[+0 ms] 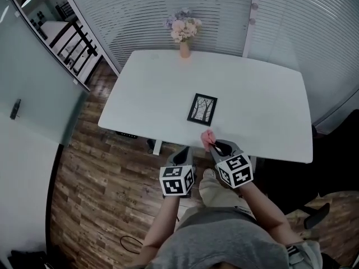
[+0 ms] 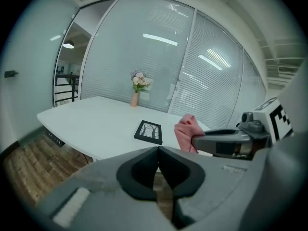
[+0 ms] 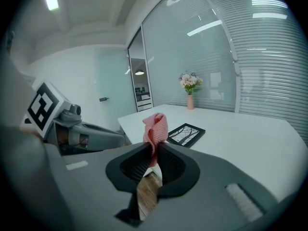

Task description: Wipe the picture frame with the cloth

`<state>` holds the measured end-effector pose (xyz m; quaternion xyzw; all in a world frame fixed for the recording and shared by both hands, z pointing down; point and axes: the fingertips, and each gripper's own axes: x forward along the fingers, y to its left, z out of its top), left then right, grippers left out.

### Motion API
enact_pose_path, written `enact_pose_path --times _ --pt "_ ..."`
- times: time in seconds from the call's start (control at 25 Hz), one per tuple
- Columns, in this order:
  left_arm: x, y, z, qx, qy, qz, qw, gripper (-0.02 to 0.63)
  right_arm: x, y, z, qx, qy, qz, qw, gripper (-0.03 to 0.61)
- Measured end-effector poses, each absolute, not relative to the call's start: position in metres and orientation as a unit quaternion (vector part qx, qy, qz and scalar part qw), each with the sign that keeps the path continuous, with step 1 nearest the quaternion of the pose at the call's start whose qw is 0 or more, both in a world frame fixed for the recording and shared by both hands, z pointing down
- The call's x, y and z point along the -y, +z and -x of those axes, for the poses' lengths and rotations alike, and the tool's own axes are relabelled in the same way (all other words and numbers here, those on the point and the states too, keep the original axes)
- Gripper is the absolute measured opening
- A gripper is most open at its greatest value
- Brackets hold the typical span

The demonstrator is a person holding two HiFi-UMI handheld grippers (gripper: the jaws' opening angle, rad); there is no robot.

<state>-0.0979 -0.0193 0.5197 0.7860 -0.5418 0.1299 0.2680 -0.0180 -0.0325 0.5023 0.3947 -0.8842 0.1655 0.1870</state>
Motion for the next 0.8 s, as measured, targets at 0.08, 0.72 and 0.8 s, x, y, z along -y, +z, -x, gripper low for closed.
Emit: enact_pose_path --times 0.08,0.72,0.8 --pt "0.002 0.515 0.098 0.543 0.126 -0.786 0.267 0.002 0.016 0.497 0.018 0.885 0.164 -0.395 0.182 0.043" --pt "-0.099 0.492 0.104 0.556 0.106 -0.785 0.253 0.002 -0.08 0.474 0.018 0.895 0.161 -0.387 0.151 0.043" --pt "-0.105 0.489 0.105 0.557 0.103 -0.784 0.254 0.002 -0.086 0.47 0.018 0.896 0.16 -0.387 0.149 0.043"
